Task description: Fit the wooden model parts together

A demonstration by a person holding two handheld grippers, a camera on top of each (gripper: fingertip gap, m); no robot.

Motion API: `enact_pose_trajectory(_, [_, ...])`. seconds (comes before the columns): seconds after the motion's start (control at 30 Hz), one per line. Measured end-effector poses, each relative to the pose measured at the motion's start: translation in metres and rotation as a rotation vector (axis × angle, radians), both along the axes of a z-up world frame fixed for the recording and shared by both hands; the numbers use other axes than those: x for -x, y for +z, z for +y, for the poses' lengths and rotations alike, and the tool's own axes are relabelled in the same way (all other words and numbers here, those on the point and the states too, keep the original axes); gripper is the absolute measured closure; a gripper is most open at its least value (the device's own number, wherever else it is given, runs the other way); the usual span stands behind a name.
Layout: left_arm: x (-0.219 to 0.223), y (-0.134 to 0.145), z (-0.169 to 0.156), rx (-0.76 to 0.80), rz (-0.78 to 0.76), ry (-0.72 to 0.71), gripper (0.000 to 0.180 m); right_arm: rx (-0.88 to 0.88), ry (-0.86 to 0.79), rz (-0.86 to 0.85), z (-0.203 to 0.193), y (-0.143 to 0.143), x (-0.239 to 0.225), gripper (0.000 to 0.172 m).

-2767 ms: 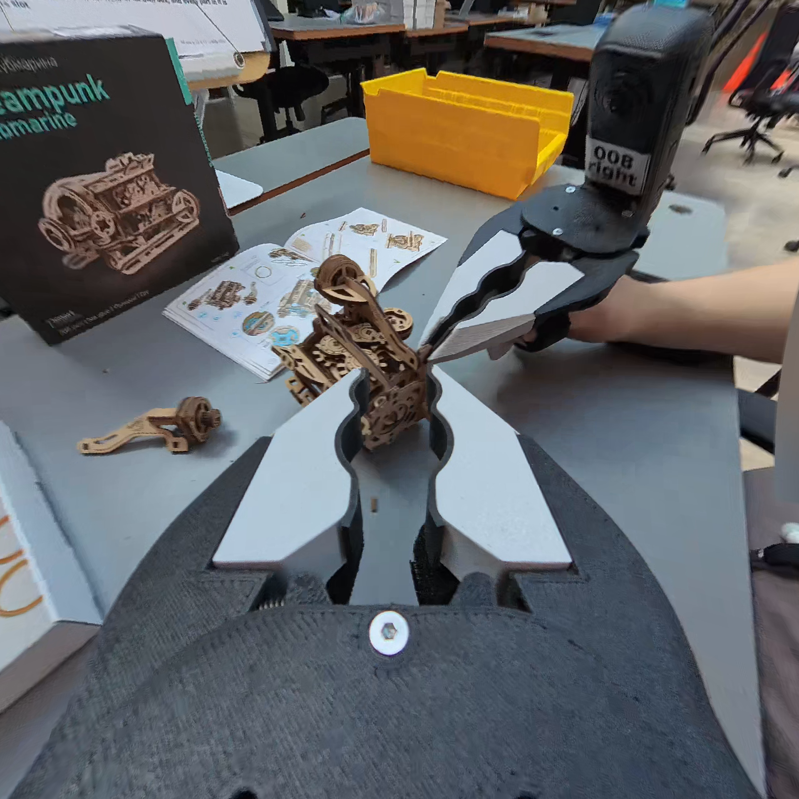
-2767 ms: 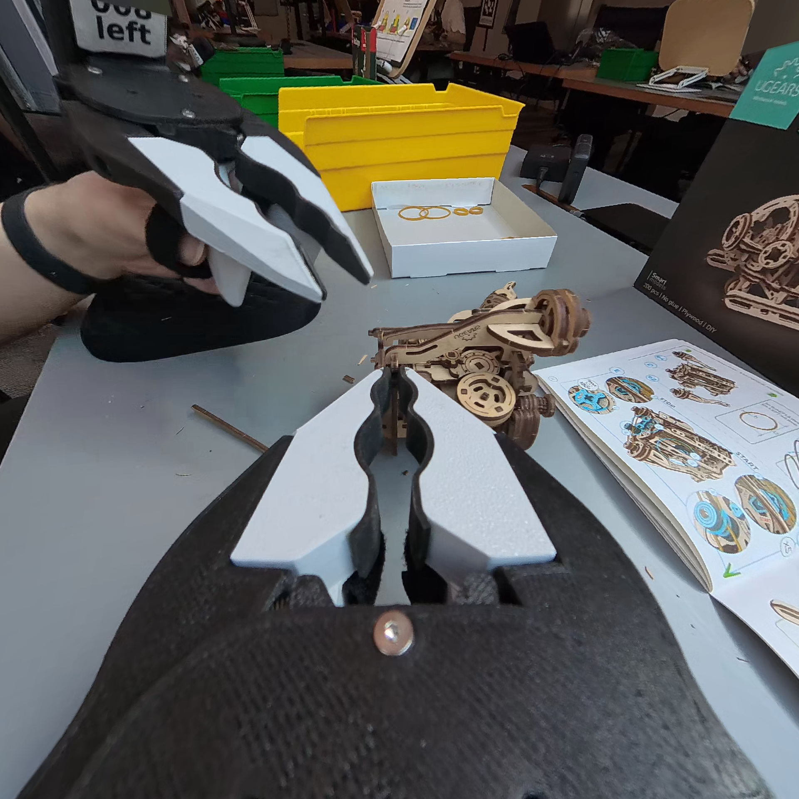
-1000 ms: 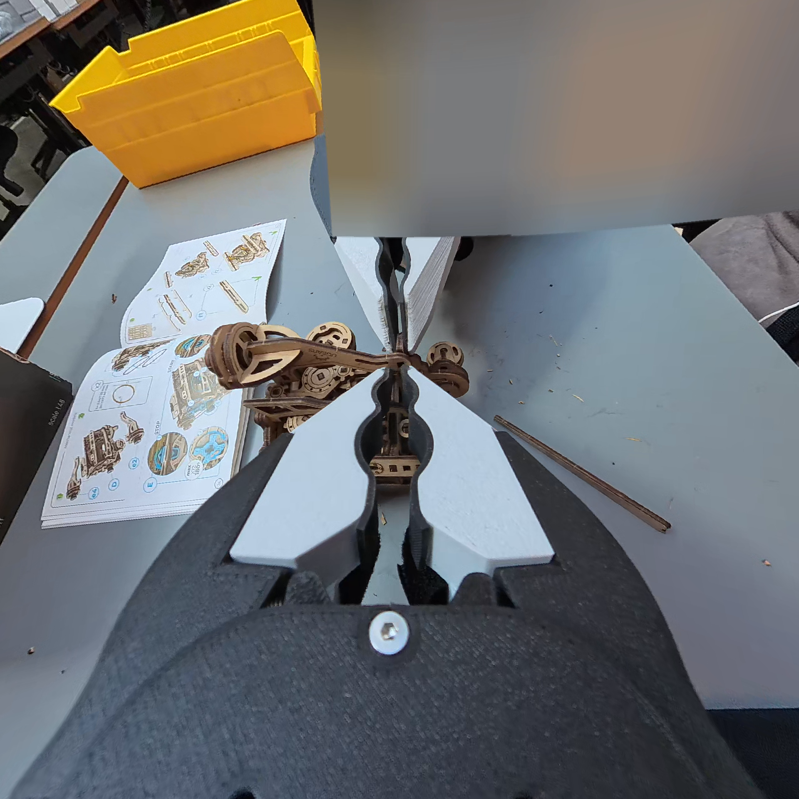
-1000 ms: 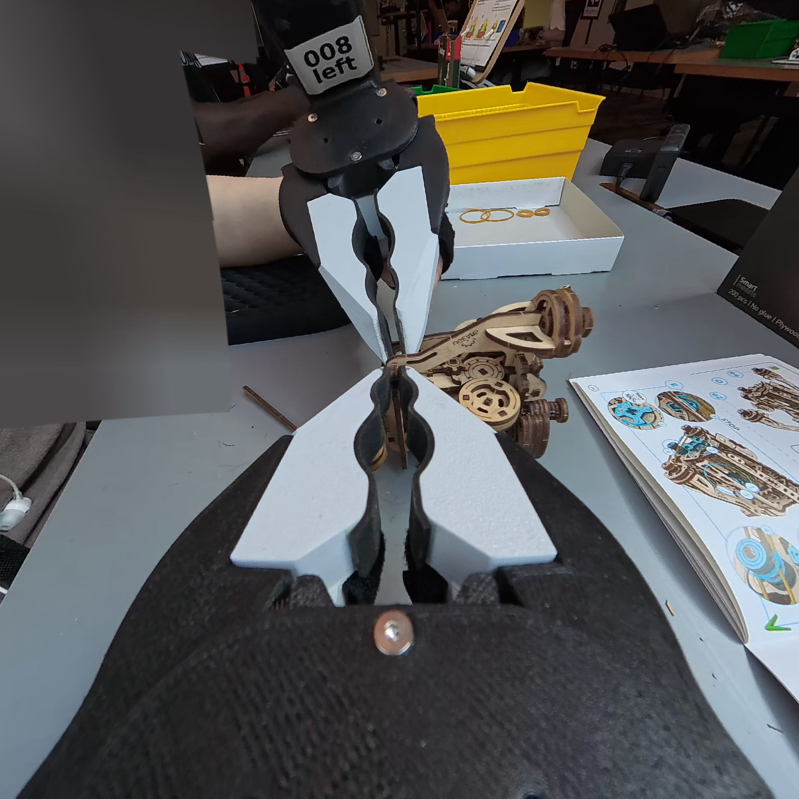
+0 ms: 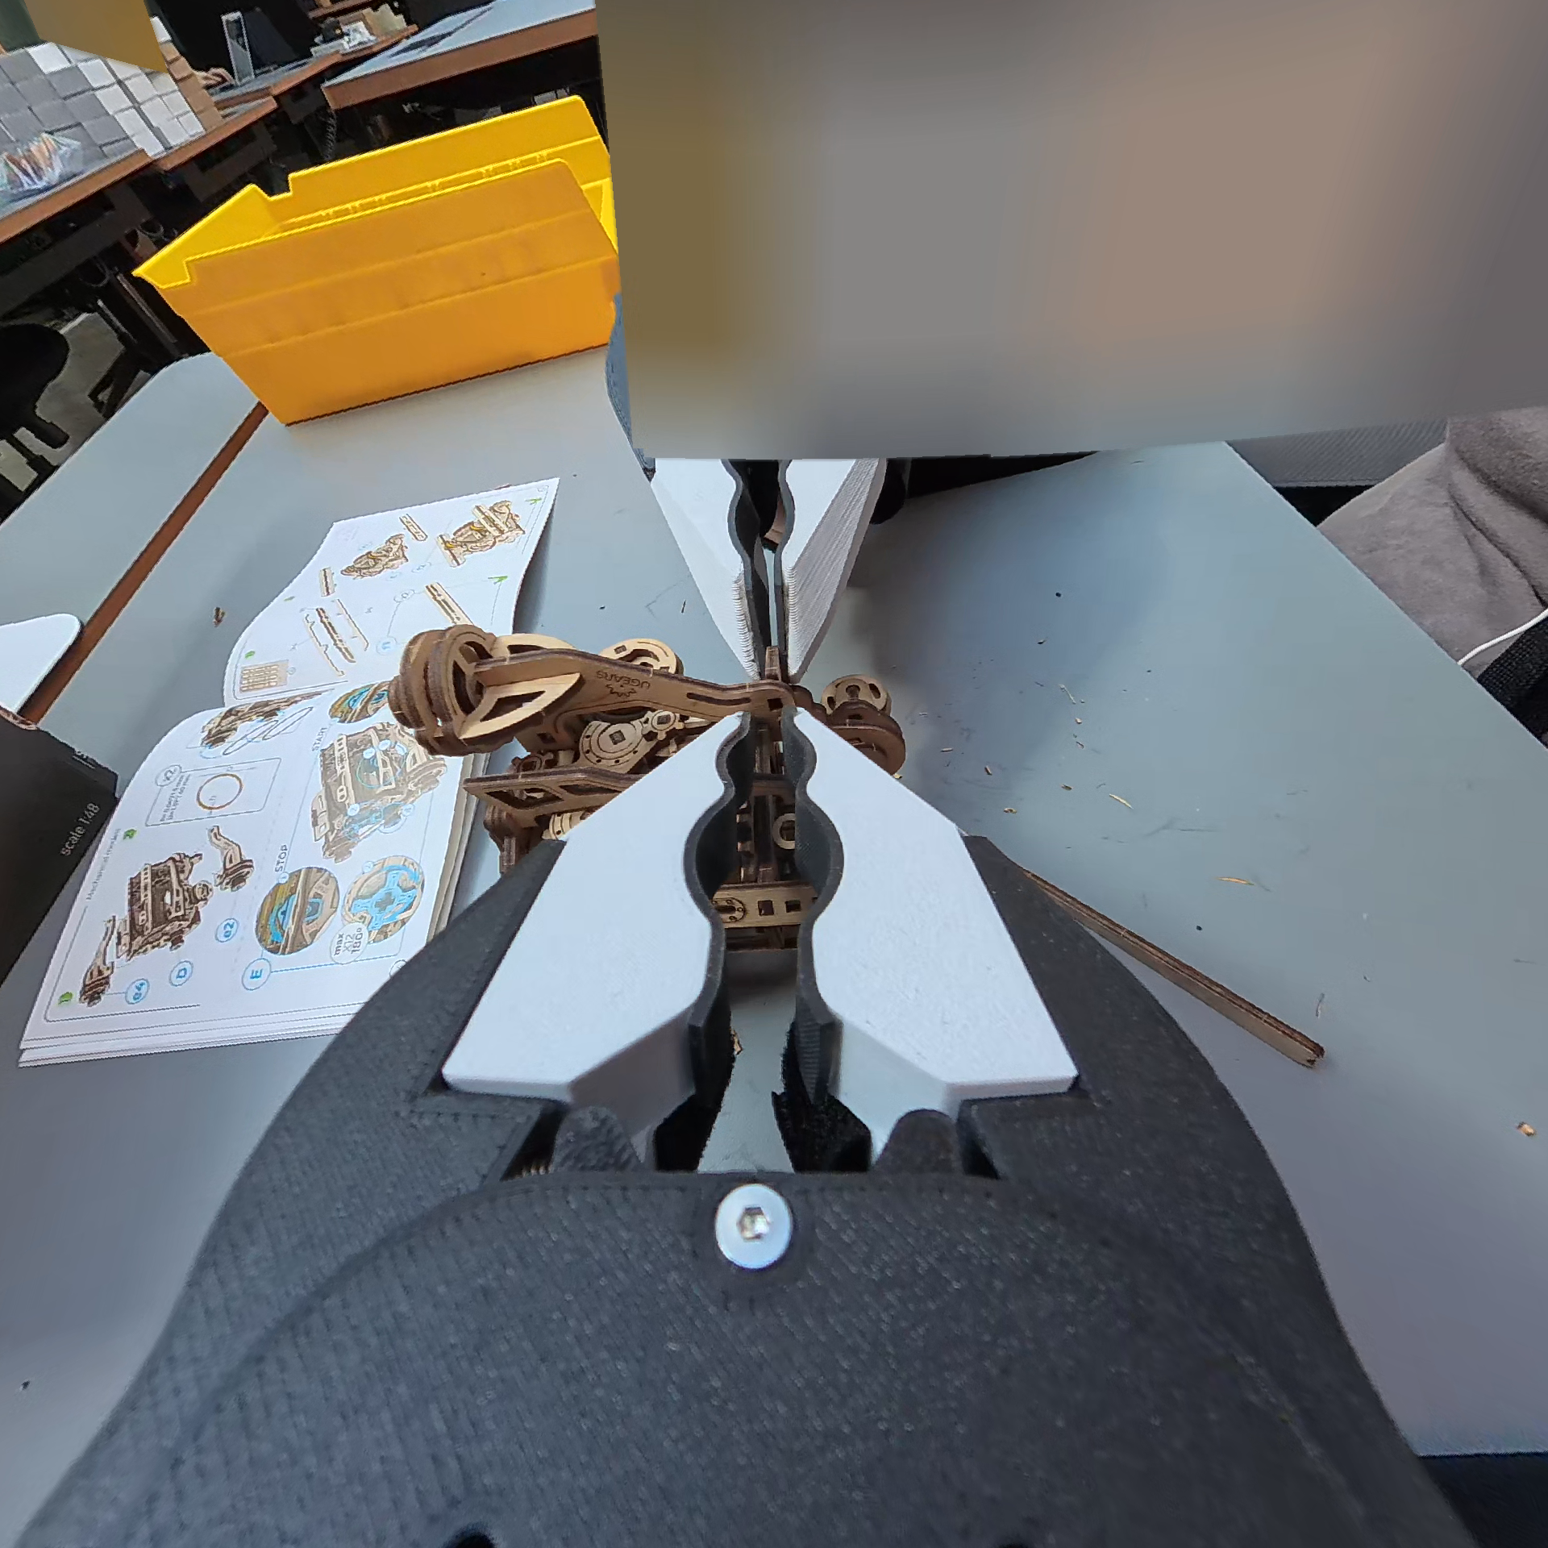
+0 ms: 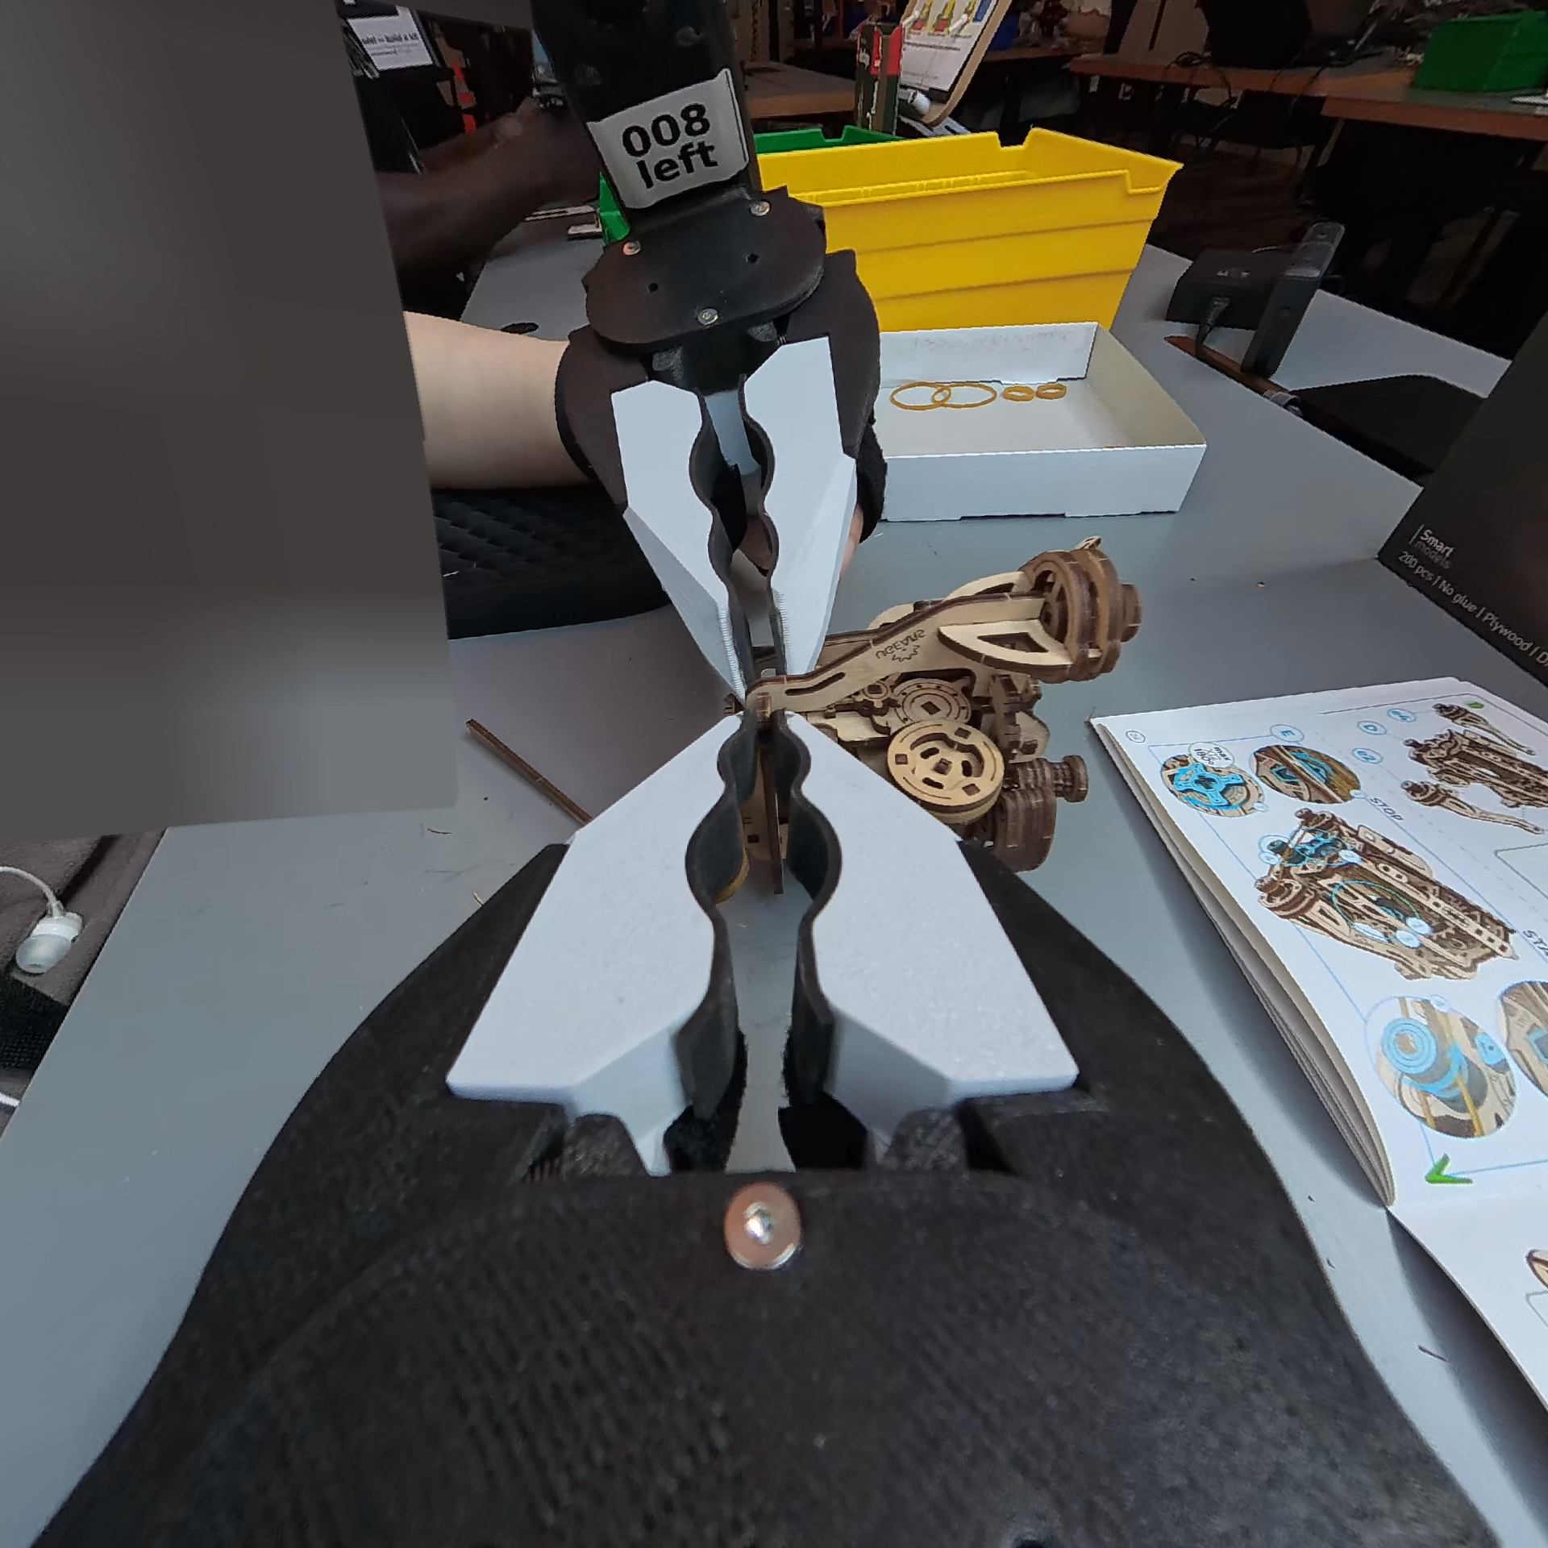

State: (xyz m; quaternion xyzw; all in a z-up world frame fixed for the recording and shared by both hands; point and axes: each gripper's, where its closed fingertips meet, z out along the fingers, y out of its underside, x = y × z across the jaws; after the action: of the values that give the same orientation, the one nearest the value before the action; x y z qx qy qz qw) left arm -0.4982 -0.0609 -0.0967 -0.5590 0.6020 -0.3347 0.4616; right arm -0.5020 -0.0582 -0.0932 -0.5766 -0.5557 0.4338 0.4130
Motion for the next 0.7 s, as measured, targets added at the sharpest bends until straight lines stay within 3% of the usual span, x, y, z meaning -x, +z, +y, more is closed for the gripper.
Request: enact_pose_trajectory(0.7, [0.0009, 0.0005, -0.0004, 0.021, -0.015, -0.032, 0.179, 0.003, 0.025, -0.025, -0.0014, -0.0014, 0.0015, 0.170])
